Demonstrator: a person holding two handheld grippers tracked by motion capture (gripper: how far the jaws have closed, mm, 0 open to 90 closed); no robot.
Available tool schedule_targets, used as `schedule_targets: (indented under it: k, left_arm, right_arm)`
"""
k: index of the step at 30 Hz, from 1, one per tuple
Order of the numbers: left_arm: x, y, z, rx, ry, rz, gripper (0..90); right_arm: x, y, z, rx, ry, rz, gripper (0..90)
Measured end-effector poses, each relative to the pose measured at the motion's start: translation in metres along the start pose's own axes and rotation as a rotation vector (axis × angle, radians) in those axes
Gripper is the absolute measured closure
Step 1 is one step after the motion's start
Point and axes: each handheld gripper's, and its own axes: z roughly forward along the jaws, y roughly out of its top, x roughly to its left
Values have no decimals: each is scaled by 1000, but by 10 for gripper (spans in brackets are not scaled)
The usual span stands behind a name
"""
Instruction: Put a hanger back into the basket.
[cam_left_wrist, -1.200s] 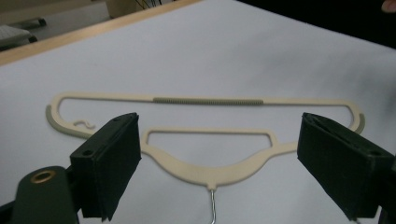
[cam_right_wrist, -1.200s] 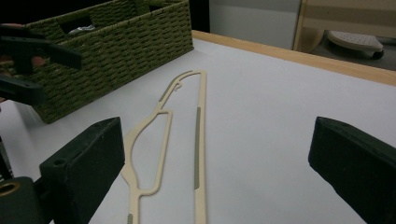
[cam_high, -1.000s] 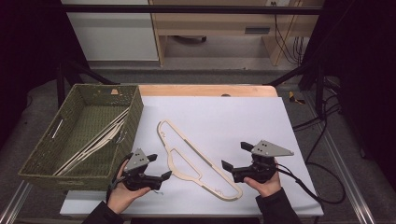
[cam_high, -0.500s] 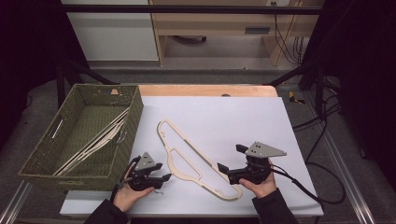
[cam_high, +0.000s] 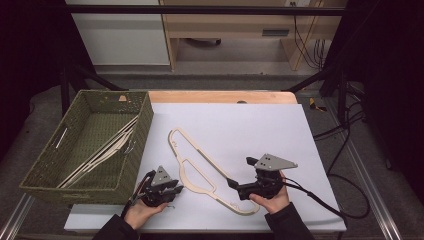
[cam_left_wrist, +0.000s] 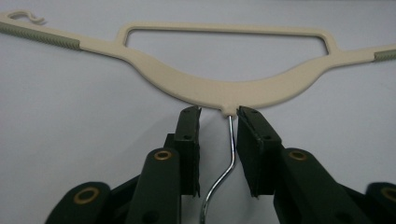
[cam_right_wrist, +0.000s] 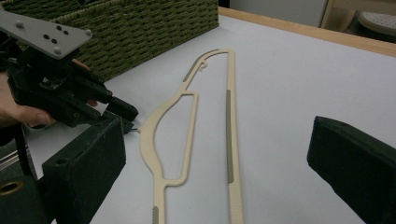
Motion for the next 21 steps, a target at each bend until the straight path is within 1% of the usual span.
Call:
schedule_targets:
  k: [1,2,5,9,11,13,16,17,19,21]
  left_arm:
    - [-3,1,0,9,6,12,714]
    - [-3,1,0,12,10,12,720]
    - [-3,2,0,24,9,0,729]
    - [-7,5,1,49,23,18,754]
    - [-7,6,1,58,22,28,773]
    - [-7,7,1,62,18,26,791]
    - [-9,9,2,73,20,32,836]
    - [-8,9,2,78,17,36,846]
    - [-6,10,2,79,0,18,888]
    - [-4,10,2,79,-14,13,888]
  right_arm:
    - [0,0,0,0,1,0,48]
    - [1,0,1,3,4,1,48]
    - [1,-1,3,9,8,1,48]
    - [2,-1,7,14,11,5,48]
    - [3,0,9,17,13,4,48]
    - [3,0,10,20,16,-1,49]
    - [4,0,14,23,25,5,50]
    - [4,0,14,26,29,5,50]
    - [4,-1,17,30,27,13,52]
    - [4,-1,20,34,30,16,53]
